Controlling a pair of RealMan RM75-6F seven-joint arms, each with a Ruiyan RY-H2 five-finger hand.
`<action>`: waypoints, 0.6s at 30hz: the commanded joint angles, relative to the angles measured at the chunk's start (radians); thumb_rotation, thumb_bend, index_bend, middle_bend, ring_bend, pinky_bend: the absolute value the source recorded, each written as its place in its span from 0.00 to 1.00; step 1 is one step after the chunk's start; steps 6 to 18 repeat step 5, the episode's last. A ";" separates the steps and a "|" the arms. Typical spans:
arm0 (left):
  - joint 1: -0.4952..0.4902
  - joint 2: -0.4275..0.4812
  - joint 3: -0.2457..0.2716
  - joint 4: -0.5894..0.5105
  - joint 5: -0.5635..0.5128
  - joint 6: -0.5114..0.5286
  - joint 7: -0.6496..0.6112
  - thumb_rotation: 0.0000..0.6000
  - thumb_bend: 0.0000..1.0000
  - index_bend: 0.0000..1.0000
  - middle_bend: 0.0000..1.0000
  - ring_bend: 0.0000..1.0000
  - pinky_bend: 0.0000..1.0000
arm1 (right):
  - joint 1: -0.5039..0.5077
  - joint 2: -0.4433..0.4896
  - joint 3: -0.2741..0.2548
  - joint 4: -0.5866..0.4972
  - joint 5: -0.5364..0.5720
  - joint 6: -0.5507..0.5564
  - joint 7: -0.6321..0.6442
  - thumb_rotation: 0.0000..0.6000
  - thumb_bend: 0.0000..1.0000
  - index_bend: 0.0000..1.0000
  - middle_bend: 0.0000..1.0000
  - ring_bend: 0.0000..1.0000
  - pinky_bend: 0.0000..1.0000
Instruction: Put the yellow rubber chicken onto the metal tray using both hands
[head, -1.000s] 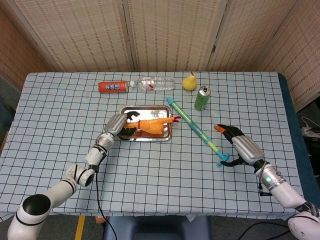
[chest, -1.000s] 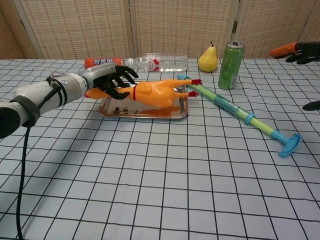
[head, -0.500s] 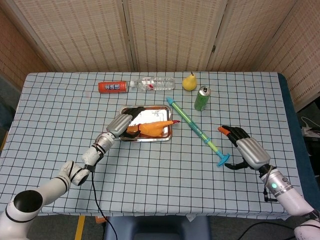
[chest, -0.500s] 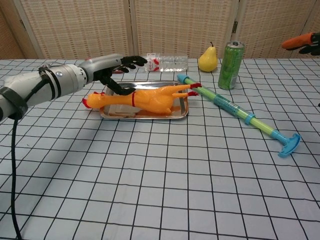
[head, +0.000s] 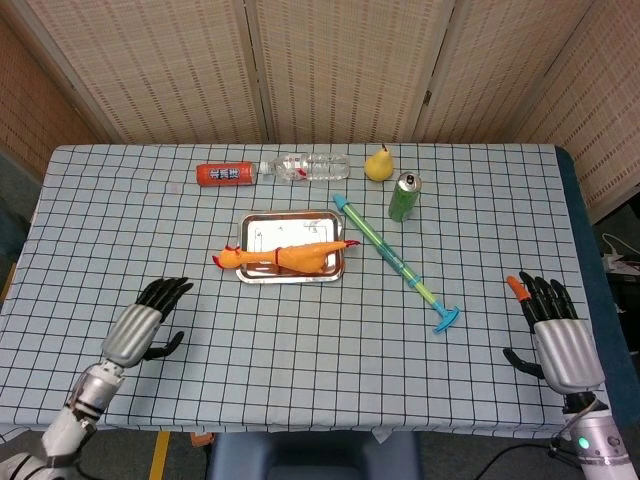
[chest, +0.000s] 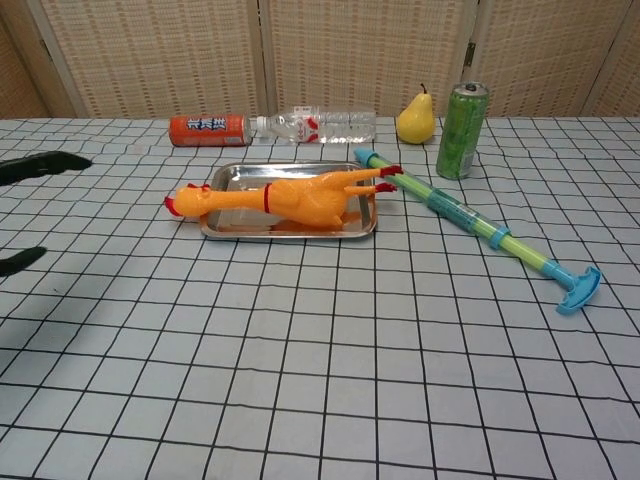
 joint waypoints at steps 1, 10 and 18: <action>0.178 0.086 0.099 -0.047 0.010 0.169 0.080 1.00 0.43 0.00 0.00 0.00 0.02 | -0.122 -0.095 -0.038 0.104 -0.067 0.139 -0.029 1.00 0.12 0.00 0.00 0.00 0.00; 0.200 0.123 0.109 -0.055 0.008 0.149 0.087 1.00 0.43 0.00 0.00 0.00 0.02 | -0.136 -0.072 -0.044 0.095 -0.091 0.140 -0.012 1.00 0.12 0.00 0.00 0.00 0.00; 0.200 0.123 0.109 -0.055 0.008 0.149 0.087 1.00 0.43 0.00 0.00 0.00 0.02 | -0.136 -0.072 -0.044 0.095 -0.091 0.140 -0.012 1.00 0.12 0.00 0.00 0.00 0.00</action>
